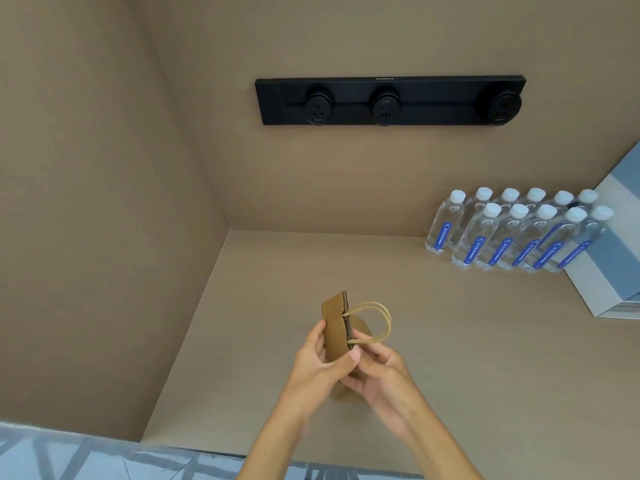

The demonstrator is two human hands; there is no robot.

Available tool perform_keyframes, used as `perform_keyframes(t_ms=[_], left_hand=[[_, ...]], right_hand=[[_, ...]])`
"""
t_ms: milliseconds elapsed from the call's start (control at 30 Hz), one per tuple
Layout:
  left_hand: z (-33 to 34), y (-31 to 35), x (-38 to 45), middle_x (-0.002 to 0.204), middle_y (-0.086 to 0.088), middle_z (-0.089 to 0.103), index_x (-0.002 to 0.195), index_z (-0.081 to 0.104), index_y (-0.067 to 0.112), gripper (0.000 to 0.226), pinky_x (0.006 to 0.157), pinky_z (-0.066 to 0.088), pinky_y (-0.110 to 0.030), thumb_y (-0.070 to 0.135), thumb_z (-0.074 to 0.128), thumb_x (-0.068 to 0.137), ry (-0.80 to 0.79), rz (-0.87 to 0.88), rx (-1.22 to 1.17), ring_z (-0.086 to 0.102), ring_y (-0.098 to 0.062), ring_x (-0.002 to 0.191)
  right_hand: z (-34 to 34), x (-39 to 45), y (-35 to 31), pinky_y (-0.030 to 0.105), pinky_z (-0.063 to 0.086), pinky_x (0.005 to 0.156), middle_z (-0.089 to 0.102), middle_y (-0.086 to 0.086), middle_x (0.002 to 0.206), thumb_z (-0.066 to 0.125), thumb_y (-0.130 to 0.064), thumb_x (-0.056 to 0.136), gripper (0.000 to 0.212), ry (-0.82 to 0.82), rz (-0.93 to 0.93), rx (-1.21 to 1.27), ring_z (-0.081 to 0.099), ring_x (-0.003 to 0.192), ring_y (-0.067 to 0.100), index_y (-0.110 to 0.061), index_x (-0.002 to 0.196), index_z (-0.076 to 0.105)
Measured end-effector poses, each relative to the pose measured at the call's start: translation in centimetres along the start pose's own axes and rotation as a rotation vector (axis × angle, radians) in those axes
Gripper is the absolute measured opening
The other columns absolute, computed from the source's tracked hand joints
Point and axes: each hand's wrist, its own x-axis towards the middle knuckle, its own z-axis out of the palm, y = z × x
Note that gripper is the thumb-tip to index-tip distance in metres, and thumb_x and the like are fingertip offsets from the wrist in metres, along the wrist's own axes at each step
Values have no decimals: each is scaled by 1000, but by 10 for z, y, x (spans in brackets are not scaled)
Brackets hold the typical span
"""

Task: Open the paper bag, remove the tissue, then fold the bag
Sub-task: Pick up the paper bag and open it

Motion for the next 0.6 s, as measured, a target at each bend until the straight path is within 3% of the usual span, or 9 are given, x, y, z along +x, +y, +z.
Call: perform_keyframes(t_ms=[167,367,433,500,600], left_hand=[[3,-3,2,113,28,74,153,30,18,93,79,55,-10,24,79,75,12,-16,-32,67,6,111],[3,1,0,122,18,74,152,31,21,92,80,57,-16,23,82,75,-7,-56,-86,69,-2,113],[3,2,-1,125,12,74,152,31,21,89,87,56,-22,16,80,78,-10,-73,-102,69,-7,116],[2,3,-1,129,5,72,154,29,21,88,103,50,-36,10,77,81,0,-80,-108,68,-14,119],[5,9,-4,130,5,72,156,24,26,97,114,41,-44,17,79,77,15,-87,-88,69,-13,117]], right_hand=[[0,0,-2,42,56,78,69,19,119,70,-5,74,50,3,30,27,68,106,30,-8,124,63],[0,-2,-5,51,48,95,59,26,131,67,-4,78,52,11,43,-30,61,112,32,-7,129,59],[-1,-2,-6,52,47,96,60,27,130,66,-3,80,51,7,36,-27,61,113,33,-6,130,58],[-2,-2,-7,52,49,96,61,28,128,65,-2,81,49,-11,28,-5,63,112,35,-3,129,58],[-3,0,-6,50,52,92,65,26,123,64,-1,82,44,-31,26,11,63,114,35,-3,126,61]])
